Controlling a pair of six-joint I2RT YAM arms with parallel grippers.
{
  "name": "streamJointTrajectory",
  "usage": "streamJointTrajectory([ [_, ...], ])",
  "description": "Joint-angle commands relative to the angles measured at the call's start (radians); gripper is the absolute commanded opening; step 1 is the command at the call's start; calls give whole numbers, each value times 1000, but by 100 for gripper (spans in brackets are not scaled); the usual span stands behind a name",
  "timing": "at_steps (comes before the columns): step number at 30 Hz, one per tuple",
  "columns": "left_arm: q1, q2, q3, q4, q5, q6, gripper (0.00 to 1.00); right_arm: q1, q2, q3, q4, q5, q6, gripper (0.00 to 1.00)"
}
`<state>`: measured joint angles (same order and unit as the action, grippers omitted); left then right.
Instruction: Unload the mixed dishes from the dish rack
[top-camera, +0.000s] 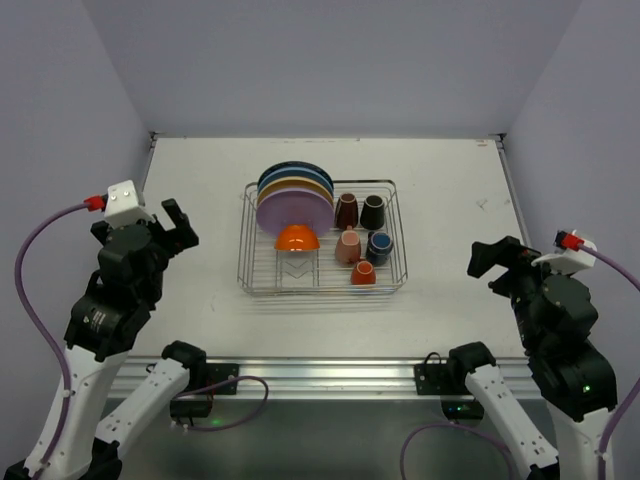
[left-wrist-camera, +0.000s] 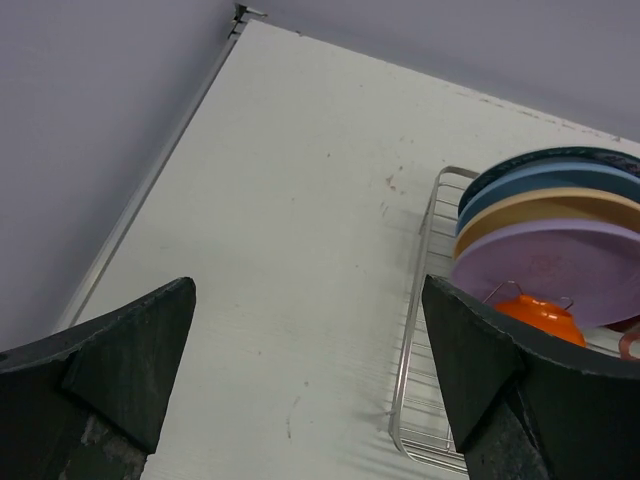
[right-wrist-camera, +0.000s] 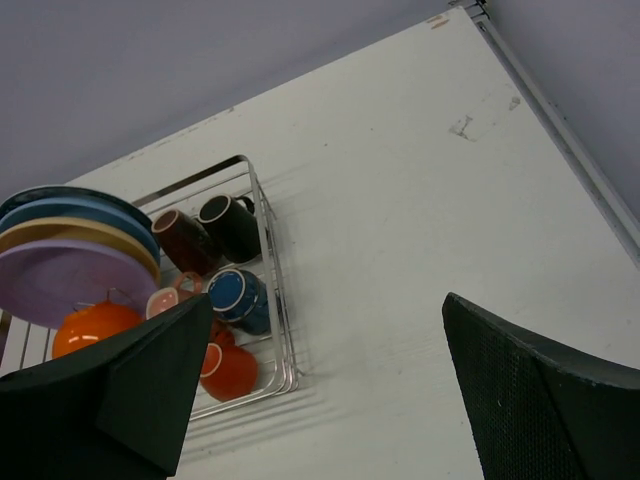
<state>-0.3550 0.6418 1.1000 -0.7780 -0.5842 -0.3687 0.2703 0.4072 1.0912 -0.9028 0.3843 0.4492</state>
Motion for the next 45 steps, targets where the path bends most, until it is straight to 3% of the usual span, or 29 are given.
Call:
streamJointTrajectory([
  [1, -6, -17, 11, 45, -28, -55, 100, 4, -1, -11, 47, 50, 25, 99],
  [11, -6, -126, -55, 55, 78, -377, 100, 6, -8, -89, 99, -35, 141, 99],
  [14, -6, -159, -101, 117, 144, -410, 100, 4, -33, -123, 127, -61, 143, 99],
  [20, -6, -114, -219, 167, 320, -634, 100, 4, -80, -186, 160, -22, 183, 99],
  [24, -6, -61, -415, 380, 536, -847, 100, 4, -122, -227, 205, -24, 190, 99],
  [27, -21, -18, -503, 489, 610, -942, 100, 4, -139, -237, 211, -45, 195, 99],
  [29, -45, 10, -511, 500, 589, -969, 100, 4, -153, -244, 214, -53, 186, 99],
  [33, -153, 18, -516, 545, 414, -1042, 100, 4, -177, -263, 217, -50, 174, 99],
  [39, -369, 211, -445, 543, 249, -1189, 100, 4, -199, -283, 225, -27, 161, 99],
  [45, -449, 350, -367, 562, 74, -1315, 100, 4, -235, -301, 232, -16, 158, 99],
])
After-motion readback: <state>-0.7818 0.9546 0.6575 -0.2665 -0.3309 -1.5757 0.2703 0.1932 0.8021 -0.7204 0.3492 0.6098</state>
